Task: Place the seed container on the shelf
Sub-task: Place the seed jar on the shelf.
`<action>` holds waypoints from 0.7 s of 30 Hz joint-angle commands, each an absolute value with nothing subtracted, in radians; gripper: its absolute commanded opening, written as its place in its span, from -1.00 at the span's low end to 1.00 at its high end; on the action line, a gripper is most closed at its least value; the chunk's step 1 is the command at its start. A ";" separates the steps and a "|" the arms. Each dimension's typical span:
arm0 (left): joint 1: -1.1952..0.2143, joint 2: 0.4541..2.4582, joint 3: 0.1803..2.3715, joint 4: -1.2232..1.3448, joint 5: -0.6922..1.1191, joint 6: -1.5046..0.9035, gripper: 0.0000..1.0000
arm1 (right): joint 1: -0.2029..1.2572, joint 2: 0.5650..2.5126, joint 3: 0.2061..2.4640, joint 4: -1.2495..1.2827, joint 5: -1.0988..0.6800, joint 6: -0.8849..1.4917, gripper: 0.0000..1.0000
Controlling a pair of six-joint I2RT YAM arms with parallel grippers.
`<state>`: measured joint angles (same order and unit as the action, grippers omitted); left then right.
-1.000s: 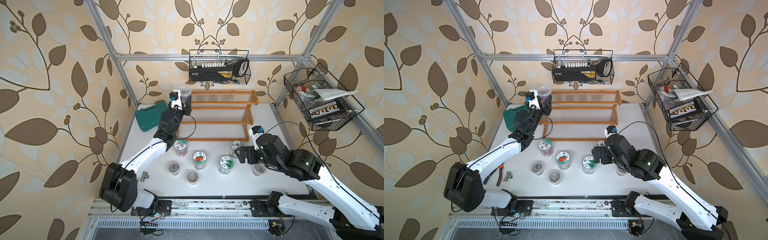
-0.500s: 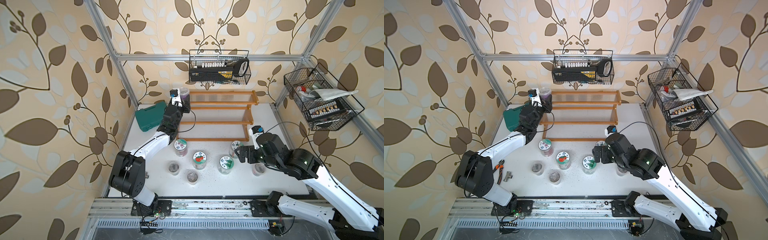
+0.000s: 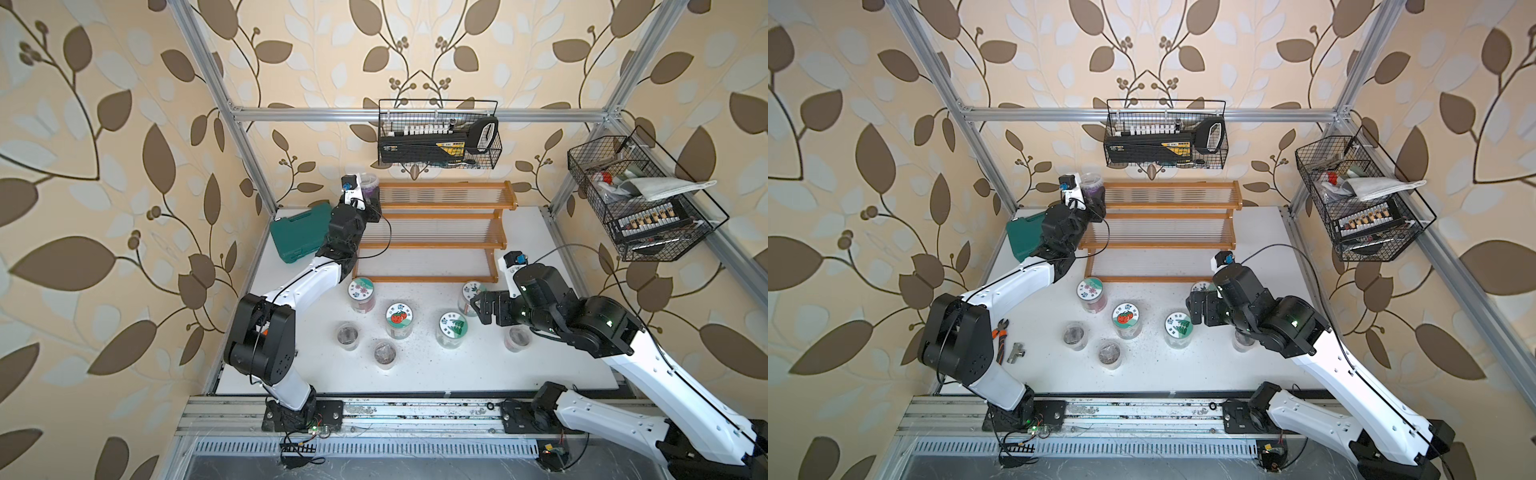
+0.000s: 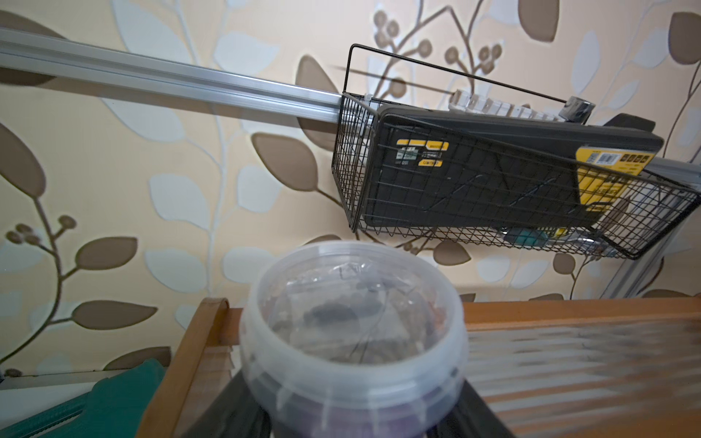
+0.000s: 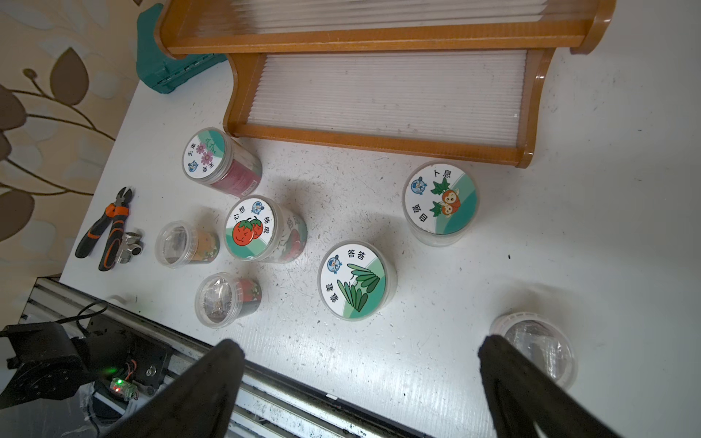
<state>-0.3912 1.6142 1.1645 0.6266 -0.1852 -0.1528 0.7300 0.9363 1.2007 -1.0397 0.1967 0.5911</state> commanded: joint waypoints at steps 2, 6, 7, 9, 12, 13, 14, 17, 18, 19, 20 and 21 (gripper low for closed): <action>-0.377 1.617 1.210 0.616 -0.198 -0.135 0.56 | 0.717 0.925 1.172 -1.031 0.183 0.574 0.98; -0.377 1.601 1.207 0.599 -0.204 -0.122 0.75 | 0.709 0.919 1.164 -1.032 0.175 0.574 0.98; -0.377 1.595 1.205 0.592 -0.200 -0.118 0.76 | 0.710 0.916 1.163 -1.030 0.173 0.574 0.98; -0.377 1.580 1.201 0.576 -0.198 -0.113 0.79 | 0.709 0.914 1.159 -1.028 0.170 0.572 0.98; -0.377 1.552 1.210 0.522 -0.193 -0.109 0.83 | 0.709 0.913 1.157 -1.027 0.164 0.572 0.98; -0.377 1.544 1.214 0.499 -0.193 -0.109 0.85 | 0.710 0.913 1.155 -1.027 0.163 0.572 0.98; -0.377 1.535 1.218 0.479 -0.196 -0.107 0.86 | 0.709 0.913 1.154 -1.025 0.160 0.572 0.98; -0.377 1.506 1.229 0.414 -0.192 -0.105 0.91 | 0.709 0.913 1.152 -1.023 0.152 0.574 0.98; -0.377 1.496 1.234 0.388 -0.192 -0.103 0.92 | 0.709 0.915 1.150 -1.024 0.150 0.576 0.98; -0.377 1.486 1.240 0.365 -0.191 -0.103 0.93 | 0.709 0.915 1.150 -1.023 0.149 0.576 0.98; -0.377 1.476 1.245 0.344 -0.189 -0.101 0.94 | 0.709 0.914 1.150 -1.024 0.147 0.575 0.98; -0.377 1.465 1.251 0.316 -0.186 -0.098 0.94 | 0.709 0.914 1.149 -1.024 0.146 0.577 0.98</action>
